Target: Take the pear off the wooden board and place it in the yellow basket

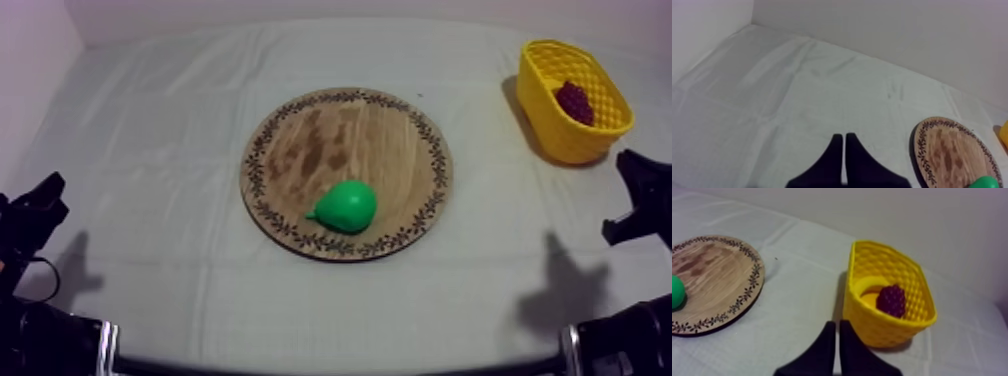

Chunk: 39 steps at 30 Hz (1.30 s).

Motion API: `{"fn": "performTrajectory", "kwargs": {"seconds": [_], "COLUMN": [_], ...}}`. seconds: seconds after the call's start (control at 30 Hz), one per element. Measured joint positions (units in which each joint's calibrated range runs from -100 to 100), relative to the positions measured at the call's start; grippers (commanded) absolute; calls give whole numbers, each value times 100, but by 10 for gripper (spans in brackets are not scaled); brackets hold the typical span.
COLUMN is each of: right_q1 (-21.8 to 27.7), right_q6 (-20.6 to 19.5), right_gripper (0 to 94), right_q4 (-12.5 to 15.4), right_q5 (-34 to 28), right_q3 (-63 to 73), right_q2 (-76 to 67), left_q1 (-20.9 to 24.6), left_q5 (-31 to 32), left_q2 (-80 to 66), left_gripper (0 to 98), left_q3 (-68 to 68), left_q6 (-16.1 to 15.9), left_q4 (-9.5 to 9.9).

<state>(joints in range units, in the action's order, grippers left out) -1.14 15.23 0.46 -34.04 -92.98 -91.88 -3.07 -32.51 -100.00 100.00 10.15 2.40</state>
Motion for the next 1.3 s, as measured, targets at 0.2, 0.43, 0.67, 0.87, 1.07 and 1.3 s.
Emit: {"fn": "performTrajectory", "kwargs": {"seconds": [0.2,0.43,0.67,0.87,1.07,1.3], "right_q1": [-352,-950,-1744,-2404,-2971,-3352], "right_q6": [622,911,741,673,663,543], "right_gripper": [5,5,6,6,7,7], "right_q4": [316,306,-11,-274,-531,-829], "right_q5": [-726,-1812,-2797,-3609,-4439,-5082], "right_q3": [1318,3216,5141,6657,7973,8960], "right_q2": [941,2421,4208,5708,7021,8464], "left_q1": [0,0,0,0,0,0], "left_q5": [0,0,0,0,0,0], "left_q2": [0,0,0,0,0,0], "left_gripper": [1,1,1,1,1,1], "left_q3": [0,0,0,0,0,0], "left_q6": [0,0,0,0,0,0], "left_q4": [0,0,0,0,0,0]}}
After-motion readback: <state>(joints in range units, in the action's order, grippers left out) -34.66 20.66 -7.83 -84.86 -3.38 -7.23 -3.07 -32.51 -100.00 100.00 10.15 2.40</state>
